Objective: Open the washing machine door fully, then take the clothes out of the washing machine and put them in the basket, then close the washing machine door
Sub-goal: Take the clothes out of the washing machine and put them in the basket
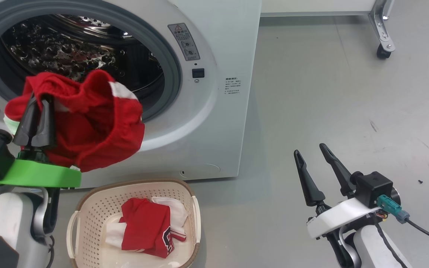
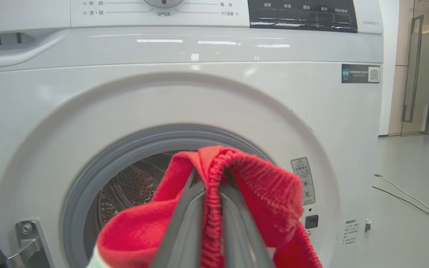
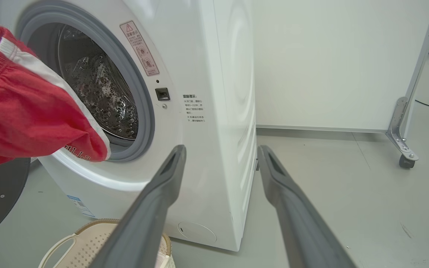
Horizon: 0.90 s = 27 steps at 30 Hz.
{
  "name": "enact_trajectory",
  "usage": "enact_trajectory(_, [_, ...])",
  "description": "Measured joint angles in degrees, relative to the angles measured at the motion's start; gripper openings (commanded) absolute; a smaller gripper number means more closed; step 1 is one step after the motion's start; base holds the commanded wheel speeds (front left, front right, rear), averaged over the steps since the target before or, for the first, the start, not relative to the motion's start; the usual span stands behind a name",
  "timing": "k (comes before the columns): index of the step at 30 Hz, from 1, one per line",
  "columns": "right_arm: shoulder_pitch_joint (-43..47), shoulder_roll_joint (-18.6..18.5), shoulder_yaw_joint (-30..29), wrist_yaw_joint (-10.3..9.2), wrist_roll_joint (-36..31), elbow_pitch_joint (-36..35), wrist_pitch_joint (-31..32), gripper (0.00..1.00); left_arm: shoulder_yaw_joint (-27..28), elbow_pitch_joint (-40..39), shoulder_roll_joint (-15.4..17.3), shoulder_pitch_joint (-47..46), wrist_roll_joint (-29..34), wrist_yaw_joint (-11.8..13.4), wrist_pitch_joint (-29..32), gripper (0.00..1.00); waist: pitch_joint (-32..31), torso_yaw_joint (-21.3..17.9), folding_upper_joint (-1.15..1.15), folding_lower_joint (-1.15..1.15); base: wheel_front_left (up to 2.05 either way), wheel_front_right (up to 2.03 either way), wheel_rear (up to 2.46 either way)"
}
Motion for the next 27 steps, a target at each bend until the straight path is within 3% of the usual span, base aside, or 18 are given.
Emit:
enact_trajectory(11, [0.6,0.0,0.0,0.00,0.0,0.0,0.0,1.00,-0.4,-2.3,-0.8,4.4,1.1,0.0,0.0,0.00,-0.3,-0.6,0.00,0.00,0.00,0.00,0.00])
enact_trajectory(27, [0.8,-0.1,1.5,0.00,-0.4,-1.2,0.0,1.00,-3.2,2.7,-3.0,11.8,-1.8,-0.6,0.4,0.00,3.4,-1.7,0.00,0.00,0.00,0.00,0.00])
